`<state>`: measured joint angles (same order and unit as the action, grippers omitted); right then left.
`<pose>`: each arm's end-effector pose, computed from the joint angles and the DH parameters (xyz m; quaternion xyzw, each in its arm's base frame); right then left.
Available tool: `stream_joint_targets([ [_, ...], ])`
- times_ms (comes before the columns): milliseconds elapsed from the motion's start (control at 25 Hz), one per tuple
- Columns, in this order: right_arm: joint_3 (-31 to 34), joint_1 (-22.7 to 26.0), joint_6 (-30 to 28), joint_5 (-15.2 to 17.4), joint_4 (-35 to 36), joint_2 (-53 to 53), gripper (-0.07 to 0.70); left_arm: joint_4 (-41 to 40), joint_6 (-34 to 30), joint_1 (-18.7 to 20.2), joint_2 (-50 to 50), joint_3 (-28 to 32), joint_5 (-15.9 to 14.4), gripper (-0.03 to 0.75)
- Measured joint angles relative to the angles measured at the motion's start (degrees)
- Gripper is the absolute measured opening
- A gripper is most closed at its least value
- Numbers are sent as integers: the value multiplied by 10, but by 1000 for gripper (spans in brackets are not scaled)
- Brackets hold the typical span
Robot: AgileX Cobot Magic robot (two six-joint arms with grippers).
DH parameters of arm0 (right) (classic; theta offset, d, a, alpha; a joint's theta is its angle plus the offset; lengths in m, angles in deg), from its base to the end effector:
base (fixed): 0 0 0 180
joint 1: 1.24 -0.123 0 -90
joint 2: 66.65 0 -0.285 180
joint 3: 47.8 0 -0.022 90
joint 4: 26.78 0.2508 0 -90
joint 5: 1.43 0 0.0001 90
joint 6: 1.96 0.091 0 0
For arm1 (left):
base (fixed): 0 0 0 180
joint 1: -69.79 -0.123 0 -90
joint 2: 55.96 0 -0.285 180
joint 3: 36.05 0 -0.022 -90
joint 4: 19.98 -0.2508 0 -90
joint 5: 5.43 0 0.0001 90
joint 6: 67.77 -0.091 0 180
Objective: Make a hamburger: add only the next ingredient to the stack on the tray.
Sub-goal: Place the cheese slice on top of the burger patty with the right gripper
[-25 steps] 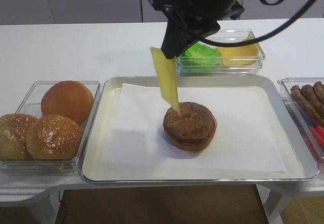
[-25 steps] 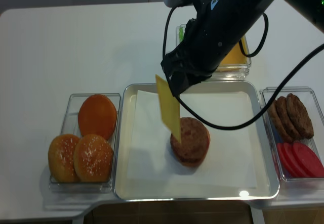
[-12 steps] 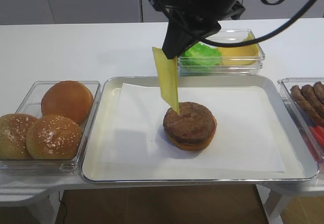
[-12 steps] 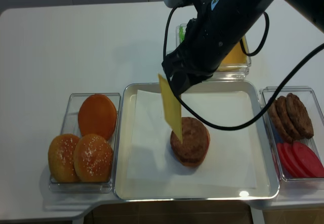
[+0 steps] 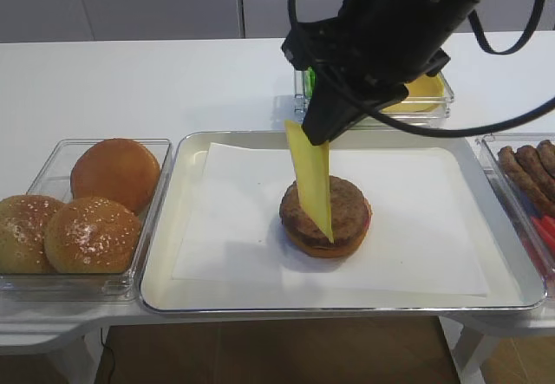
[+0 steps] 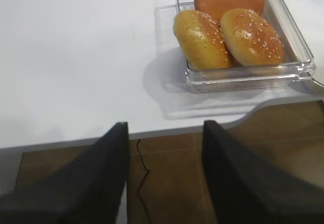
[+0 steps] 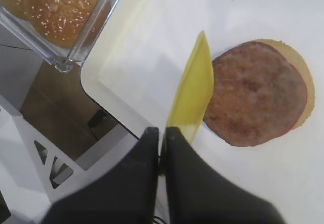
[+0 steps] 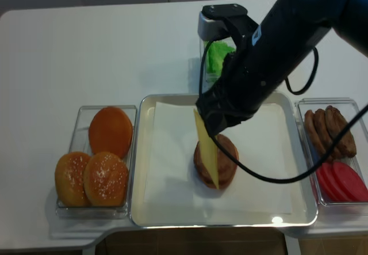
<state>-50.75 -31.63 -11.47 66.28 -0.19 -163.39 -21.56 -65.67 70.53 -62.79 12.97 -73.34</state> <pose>0.2522 0.1916 0.3340 -0.2790 0.9206 0.2487 0.1132 -0.0122 0.0025 0.2653 -0.0119 0.8818 0.0020 0.4715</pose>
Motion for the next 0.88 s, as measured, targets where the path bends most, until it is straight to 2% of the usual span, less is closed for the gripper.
stream_joint_targets([
  [280, 8, 0, -5, -7, 8, 11, 24, 0, 0, 0, 0, 0, 0, 349],
  [600, 63, 0, -46, -61, 86, 19, 24, 0, 0, 0, 0, 0, 0, 349],
  [880, 64, 0, -56, -82, 93, 19, 24, 0, 0, 0, 0, 0, 0, 349],
])
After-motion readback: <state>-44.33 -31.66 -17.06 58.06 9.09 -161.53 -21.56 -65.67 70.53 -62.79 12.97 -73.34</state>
